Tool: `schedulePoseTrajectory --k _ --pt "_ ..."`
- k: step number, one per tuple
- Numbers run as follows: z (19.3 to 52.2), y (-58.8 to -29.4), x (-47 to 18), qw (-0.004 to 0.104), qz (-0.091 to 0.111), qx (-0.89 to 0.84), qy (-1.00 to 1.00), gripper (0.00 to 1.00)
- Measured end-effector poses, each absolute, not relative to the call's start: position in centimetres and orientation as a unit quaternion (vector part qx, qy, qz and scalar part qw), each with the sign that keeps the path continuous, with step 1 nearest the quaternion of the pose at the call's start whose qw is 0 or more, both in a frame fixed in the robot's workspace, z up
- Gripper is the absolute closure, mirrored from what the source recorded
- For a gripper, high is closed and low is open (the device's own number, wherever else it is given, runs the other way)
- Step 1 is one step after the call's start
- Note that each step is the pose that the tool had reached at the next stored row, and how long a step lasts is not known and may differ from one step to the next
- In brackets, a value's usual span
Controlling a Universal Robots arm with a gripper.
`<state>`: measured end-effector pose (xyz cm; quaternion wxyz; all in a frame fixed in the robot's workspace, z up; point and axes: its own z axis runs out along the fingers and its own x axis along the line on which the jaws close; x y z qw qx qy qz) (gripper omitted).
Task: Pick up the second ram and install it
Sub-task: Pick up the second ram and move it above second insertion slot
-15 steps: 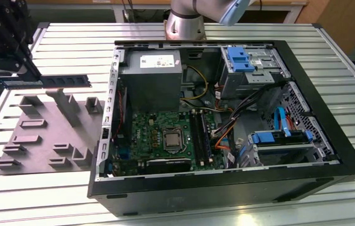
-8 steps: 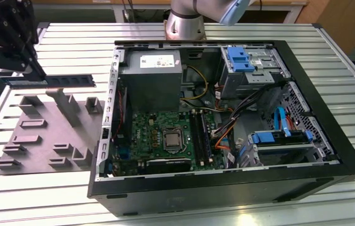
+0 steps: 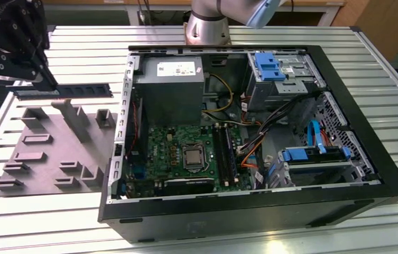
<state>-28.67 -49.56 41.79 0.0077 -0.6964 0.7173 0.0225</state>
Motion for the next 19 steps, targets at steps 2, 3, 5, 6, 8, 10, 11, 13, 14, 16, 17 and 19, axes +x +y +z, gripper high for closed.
schedulePoseTrajectory --k 2,3,5,6,8,10,11,13,14,16,17,19 --pt "41.8 -49.6 -28.5 0.008 0.022 -0.696 0.717 0.89" --pt "41.8 -49.6 -28.4 0.008 0.022 -0.696 0.717 0.89" --pt "41.8 -49.6 -28.2 0.008 0.022 -0.696 0.717 0.89" --pt "41.8 -49.6 -28.1 0.008 0.022 -0.696 0.717 0.89" --pt "41.8 -49.6 -27.9 0.008 0.022 -0.696 0.717 0.89" --pt "41.8 -49.6 -27.7 0.008 0.022 -0.696 0.717 0.89" --pt "41.8 -49.6 -27.6 0.008 0.022 -0.696 0.717 0.89" --pt "41.8 -49.6 -27.5 0.008 0.022 -0.696 0.717 0.89" --pt "41.8 -49.6 -27.4 0.008 0.022 -0.696 0.717 0.89" --pt "41.8 -49.6 -27.2 0.008 0.022 -0.696 0.717 0.89" --pt "41.8 -49.6 -27.1 0.008 0.022 -0.696 0.717 0.89" --pt "41.8 -49.6 -27.0 0.008 0.022 -0.696 0.717 0.89"
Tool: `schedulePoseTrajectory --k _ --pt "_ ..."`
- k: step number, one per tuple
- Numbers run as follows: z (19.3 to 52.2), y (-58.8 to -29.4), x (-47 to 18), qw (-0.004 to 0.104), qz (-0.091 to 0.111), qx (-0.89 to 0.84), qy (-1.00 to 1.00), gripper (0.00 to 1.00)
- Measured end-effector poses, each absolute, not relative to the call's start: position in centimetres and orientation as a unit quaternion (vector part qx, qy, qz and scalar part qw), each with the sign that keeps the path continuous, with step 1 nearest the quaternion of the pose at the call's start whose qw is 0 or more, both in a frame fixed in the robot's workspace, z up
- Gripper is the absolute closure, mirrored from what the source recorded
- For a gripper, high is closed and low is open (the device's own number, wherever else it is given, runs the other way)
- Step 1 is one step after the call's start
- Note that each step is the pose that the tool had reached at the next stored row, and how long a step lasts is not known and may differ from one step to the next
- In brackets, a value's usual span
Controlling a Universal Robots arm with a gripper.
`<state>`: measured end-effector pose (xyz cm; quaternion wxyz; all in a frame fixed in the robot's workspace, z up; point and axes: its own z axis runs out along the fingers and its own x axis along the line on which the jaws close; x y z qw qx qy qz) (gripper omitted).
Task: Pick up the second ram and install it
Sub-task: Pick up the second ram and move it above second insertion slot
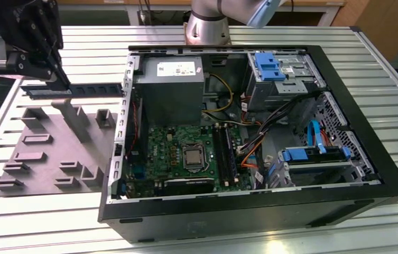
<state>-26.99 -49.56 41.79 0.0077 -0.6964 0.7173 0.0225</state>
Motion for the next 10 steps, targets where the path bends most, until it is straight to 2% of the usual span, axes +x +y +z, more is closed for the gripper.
schedulePoseTrajectory --k 10 --pt "41.79 -49.55 -26.40 0.008 0.022 -0.696 0.717 0.89"
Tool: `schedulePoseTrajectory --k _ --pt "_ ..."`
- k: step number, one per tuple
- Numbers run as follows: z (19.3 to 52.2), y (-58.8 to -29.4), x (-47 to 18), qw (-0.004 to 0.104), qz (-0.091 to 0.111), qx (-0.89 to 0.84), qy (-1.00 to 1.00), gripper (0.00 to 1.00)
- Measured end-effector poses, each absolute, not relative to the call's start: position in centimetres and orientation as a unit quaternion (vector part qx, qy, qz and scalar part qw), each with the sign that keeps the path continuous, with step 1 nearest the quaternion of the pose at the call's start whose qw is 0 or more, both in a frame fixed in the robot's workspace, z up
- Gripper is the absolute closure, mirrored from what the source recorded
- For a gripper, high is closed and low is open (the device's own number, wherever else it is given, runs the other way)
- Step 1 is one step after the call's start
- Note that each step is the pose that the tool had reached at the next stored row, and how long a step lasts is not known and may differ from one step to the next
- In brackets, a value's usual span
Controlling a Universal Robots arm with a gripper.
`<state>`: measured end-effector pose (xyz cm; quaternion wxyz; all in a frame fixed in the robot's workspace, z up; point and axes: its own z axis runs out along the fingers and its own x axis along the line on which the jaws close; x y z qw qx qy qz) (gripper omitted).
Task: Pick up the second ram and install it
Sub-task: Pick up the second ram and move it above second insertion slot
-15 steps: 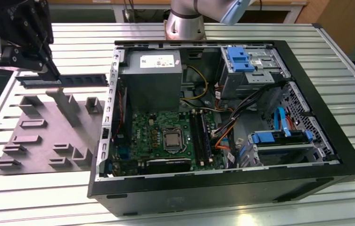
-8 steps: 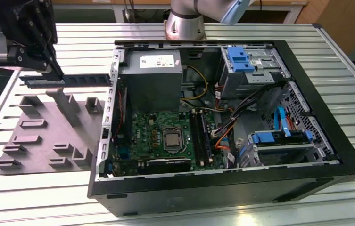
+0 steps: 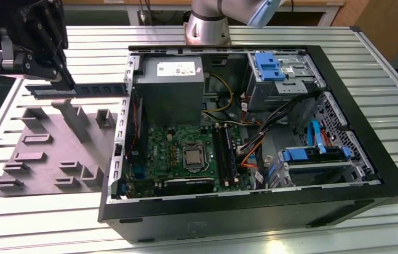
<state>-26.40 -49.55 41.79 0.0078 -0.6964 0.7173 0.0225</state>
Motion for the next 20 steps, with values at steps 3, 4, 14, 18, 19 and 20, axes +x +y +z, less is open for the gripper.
schedulePoseTrajectory --k 3,4,14,18,19,20 --pt "41.8 -49.5 -26.2 0.008 0.022 -0.696 0.717 0.89" --pt "41.8 -49.5 -26.1 0.008 0.022 -0.696 0.717 0.89" --pt "41.8 -49.5 -25.2 0.008 0.022 -0.696 0.717 0.89" --pt "41.8 -49.5 -24.8 0.008 0.022 -0.696 0.717 0.89" --pt "41.8 -49.5 -24.7 0.008 0.022 -0.696 0.717 0.89" --pt "41.8 -49.5 -24.6 0.008 0.022 -0.696 0.717 0.89"
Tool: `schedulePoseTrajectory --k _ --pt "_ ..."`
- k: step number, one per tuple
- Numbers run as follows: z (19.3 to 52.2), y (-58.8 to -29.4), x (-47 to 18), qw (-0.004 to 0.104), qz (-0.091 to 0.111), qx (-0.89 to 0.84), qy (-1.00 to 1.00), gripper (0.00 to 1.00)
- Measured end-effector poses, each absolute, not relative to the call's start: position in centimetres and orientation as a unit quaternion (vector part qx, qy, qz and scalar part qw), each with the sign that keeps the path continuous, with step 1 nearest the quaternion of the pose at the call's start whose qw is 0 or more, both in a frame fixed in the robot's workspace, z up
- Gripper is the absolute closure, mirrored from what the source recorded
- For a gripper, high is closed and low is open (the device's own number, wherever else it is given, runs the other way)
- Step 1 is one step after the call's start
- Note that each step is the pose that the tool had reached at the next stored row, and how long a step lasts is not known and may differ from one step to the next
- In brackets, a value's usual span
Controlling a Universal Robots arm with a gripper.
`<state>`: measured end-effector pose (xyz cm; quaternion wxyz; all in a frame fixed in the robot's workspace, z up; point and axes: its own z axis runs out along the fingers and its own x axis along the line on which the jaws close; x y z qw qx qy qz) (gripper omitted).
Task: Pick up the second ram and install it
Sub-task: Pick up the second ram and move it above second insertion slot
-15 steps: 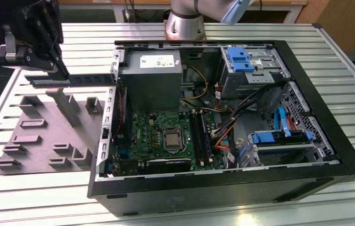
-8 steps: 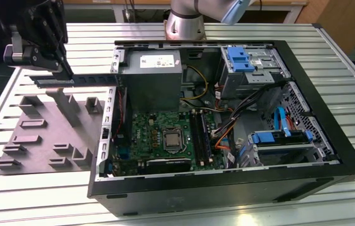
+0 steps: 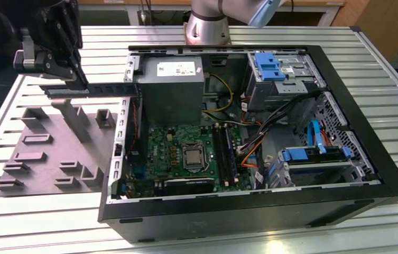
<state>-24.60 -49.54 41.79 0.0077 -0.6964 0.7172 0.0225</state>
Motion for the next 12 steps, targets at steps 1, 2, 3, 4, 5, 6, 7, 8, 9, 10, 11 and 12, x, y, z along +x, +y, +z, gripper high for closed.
schedulePoseTrajectory --k 1,2,3,4,5,6,7,8,9,10,11,12 --pt "41.8 -49.5 -24.5 0.008 0.022 -0.696 0.717 0.89" --pt "41.8 -49.5 -24.4 0.008 0.022 -0.696 0.717 0.89" --pt "41.8 -49.5 -24.3 0.008 0.022 -0.696 0.717 0.89" --pt "41.8 -49.5 -24.2 0.008 0.022 -0.696 0.717 0.89" --pt "41.8 -49.5 -24.1 0.008 0.022 -0.696 0.717 0.89" --pt "41.8 -49.5 -24.0 0.008 0.022 -0.696 0.717 0.89" --pt "41.8 -49.5 -23.9 0.008 0.022 -0.696 0.717 0.89" --pt "41.8 -49.5 -23.8 0.008 0.022 -0.696 0.717 0.89" --pt "41.8 -49.5 -23.7 0.008 0.022 -0.696 0.717 0.89" --pt "41.8 -49.5 -23.6 0.008 0.022 -0.696 0.717 0.89" --pt "41.8 -49.5 -23.5 0.008 0.022 -0.696 0.717 0.89" --pt "41.8 -49.5 -23.4 0.008 0.022 -0.696 0.717 0.89"
